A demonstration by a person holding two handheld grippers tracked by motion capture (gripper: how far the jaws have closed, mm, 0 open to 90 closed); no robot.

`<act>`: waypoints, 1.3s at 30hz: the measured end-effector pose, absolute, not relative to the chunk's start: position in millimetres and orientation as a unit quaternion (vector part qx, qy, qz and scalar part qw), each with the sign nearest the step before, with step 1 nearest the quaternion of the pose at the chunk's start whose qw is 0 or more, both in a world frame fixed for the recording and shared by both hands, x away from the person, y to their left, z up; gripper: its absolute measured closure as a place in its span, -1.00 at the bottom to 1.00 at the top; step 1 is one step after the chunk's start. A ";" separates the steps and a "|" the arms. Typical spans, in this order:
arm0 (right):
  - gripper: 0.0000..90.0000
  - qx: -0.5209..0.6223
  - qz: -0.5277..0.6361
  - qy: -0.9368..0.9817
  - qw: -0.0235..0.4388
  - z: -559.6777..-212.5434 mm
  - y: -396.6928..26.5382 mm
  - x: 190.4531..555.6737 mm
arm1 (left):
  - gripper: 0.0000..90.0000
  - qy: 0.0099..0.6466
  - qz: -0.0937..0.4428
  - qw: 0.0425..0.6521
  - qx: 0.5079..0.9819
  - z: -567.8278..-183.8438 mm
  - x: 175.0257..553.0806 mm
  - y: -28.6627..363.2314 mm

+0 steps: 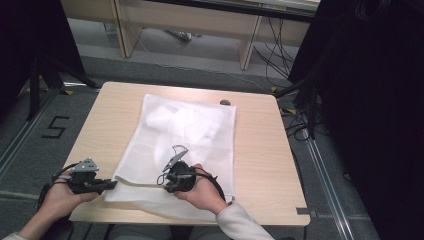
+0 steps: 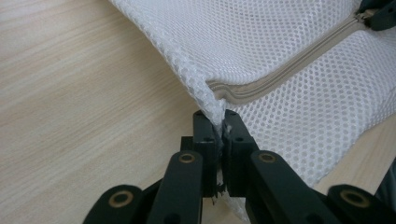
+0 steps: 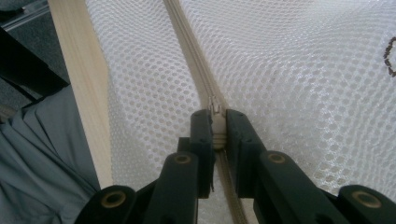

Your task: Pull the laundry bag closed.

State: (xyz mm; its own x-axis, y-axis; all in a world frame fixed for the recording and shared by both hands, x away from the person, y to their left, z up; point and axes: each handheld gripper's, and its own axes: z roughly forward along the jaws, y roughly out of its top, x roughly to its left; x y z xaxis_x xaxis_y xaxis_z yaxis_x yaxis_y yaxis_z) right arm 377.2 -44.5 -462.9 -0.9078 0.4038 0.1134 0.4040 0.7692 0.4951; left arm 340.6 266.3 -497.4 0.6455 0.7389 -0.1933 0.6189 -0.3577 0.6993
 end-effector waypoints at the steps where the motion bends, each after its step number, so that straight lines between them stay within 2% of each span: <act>1: 0.83 -0.215 -0.263 -0.941 0.000 -462.9 -44.5 377.2 | 0.90 0.414 0.077 0.387 0.820 -497.4 340.6 266.3; 39: 0.83 -0.235 -0.261 -0.936 0.000 -460.7 -67.5 377.1 | 0.90 0.416 0.083 0.387 0.819 -498.3 340.5 266.0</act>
State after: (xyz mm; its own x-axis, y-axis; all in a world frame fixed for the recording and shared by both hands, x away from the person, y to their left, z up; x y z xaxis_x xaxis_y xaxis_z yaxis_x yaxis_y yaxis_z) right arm 377.1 -67.5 -460.7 -0.8899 0.4396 0.1222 0.4395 0.7540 0.4883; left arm 340.5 266.0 -498.3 0.6400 0.7455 -0.1860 0.6174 -0.3548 0.7021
